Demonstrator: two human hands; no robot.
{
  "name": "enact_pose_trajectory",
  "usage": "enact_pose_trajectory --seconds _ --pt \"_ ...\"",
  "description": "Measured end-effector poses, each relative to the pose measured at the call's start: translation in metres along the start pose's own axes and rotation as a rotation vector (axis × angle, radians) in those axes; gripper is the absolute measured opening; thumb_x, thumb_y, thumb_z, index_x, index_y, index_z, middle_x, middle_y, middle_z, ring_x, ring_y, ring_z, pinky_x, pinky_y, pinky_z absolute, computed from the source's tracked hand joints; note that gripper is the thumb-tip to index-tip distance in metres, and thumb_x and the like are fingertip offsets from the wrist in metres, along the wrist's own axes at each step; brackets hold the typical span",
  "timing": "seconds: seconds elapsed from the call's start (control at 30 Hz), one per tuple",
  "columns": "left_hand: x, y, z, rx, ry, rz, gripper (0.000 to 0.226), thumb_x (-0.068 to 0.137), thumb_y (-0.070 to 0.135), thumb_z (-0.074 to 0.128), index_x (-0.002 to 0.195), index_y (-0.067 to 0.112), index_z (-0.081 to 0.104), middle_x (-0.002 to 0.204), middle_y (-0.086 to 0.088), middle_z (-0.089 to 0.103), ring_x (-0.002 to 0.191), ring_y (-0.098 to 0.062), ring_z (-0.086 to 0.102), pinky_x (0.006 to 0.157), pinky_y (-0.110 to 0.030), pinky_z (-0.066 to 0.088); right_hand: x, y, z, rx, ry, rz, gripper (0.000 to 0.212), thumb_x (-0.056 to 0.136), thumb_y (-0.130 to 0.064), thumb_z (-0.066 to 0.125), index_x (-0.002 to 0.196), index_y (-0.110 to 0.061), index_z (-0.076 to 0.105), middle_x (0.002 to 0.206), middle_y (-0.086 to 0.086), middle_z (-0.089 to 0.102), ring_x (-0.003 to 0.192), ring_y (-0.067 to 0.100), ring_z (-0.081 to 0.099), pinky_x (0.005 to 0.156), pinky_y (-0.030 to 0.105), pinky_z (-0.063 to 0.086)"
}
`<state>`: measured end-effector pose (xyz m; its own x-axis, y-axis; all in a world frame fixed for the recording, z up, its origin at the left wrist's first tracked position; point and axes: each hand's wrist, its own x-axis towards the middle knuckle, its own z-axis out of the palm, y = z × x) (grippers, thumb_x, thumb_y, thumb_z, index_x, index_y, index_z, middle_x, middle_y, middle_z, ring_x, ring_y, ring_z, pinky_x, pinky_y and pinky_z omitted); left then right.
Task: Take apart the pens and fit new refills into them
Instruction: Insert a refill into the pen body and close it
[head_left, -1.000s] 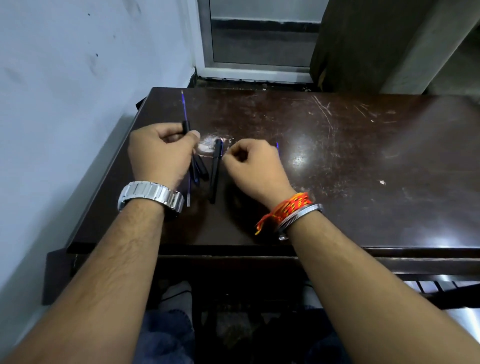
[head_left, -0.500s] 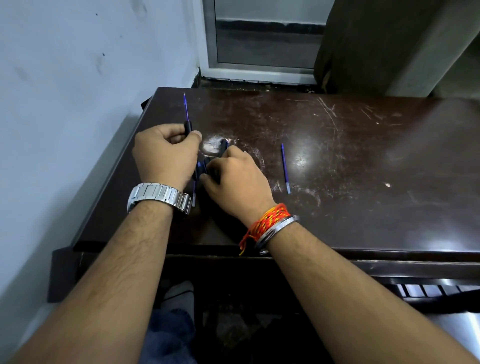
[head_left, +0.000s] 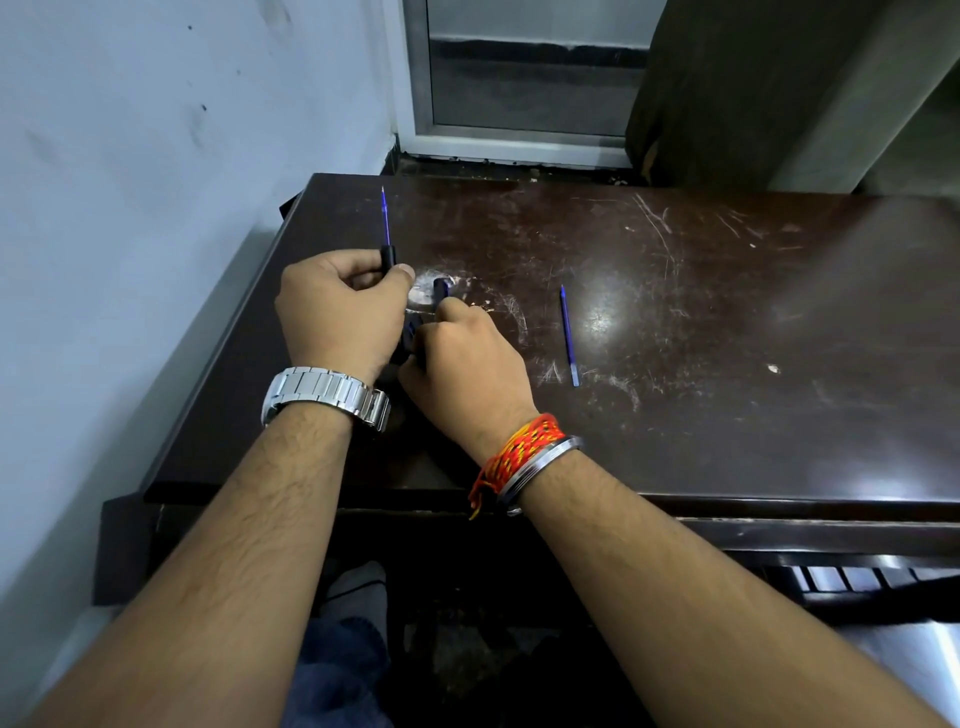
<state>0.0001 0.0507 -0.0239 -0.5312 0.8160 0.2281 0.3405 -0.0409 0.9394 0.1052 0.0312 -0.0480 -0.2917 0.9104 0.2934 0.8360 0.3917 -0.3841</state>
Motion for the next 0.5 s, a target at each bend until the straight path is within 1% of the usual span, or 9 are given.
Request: enact_pose_trajectory --seconds 0.07,0.2,0.33,0.4,0.43,0.47,0.5 --pt "-0.001 0.001 0.001 -0.001 -0.014 -0.001 0.011 0.07 0.029 0.078 0.065 0.036 0.071 0.059 0.014 0.068 0.067 -0.015 0.074 0.071 -0.037 0.063 -0.001 0.0 0.002 0.018 0.001 -0.01 0.022 0.089 -0.019 0.06 0.093 0.001 0.067 0.105 0.014 0.054 0.103 0.034 0.054 0.072 0.042 0.05" --pt "0.0 -0.001 0.002 0.003 -0.018 -0.002 0.009 0.067 0.032 0.077 0.063 0.037 0.071 0.059 0.014 0.068 0.067 -0.016 0.074 0.072 -0.04 0.063 0.0 0.0 0.003 0.025 0.015 -0.014 0.021 0.09 -0.017 0.061 0.096 0.002 0.065 0.107 0.016 0.053 0.102 0.037 0.053 0.078 0.046 0.052" --pt "0.002 -0.003 0.001 -0.01 -0.014 -0.014 0.008 0.069 0.031 0.076 0.064 0.035 0.071 0.059 0.011 0.07 0.068 -0.02 0.075 0.073 -0.042 0.063 0.008 0.005 -0.005 0.09 0.074 0.066 0.022 0.088 -0.015 0.06 0.092 0.006 0.065 0.106 0.021 0.054 0.1 0.041 0.054 0.079 0.048 0.051" --pt "0.007 -0.004 -0.002 0.016 0.038 -0.055 0.008 0.071 0.028 0.072 0.063 0.029 0.071 0.062 0.005 0.072 0.069 -0.025 0.075 0.074 -0.042 0.062 0.012 0.01 -0.009 0.112 0.102 0.134 0.022 0.088 -0.016 0.059 0.092 0.005 0.065 0.105 0.02 0.054 0.098 0.042 0.055 0.079 0.046 0.048" --pt "0.01 -0.005 -0.006 0.074 0.089 -0.074 0.01 0.073 0.025 0.067 0.064 0.021 0.071 0.062 -0.001 0.07 0.072 -0.031 0.073 0.072 -0.041 0.061 0.013 0.013 -0.011 0.129 0.109 0.173 0.022 0.088 -0.017 0.059 0.092 0.004 0.066 0.104 0.019 0.054 0.098 0.041 0.056 0.08 0.044 0.047" --pt "0.014 -0.007 -0.012 0.161 0.144 -0.097 0.014 0.075 0.02 0.061 0.067 0.013 0.069 0.063 -0.007 0.067 0.076 -0.037 0.07 0.07 -0.039 0.056 0.013 0.017 -0.013 0.155 0.115 0.209 0.023 0.089 -0.018 0.059 0.092 0.003 0.067 0.104 0.017 0.054 0.096 0.039 0.057 0.08 0.042 0.048" --pt "0.017 -0.009 -0.018 0.255 0.188 -0.135 0.015 0.077 0.016 0.055 0.071 0.008 0.066 0.068 -0.014 0.064 0.083 -0.043 0.067 0.069 -0.038 0.05 0.013 0.02 -0.014 0.193 0.125 0.237 0.022 0.089 -0.018 0.059 0.091 0.002 0.068 0.104 0.016 0.054 0.094 0.036 0.058 0.08 0.041 0.049"
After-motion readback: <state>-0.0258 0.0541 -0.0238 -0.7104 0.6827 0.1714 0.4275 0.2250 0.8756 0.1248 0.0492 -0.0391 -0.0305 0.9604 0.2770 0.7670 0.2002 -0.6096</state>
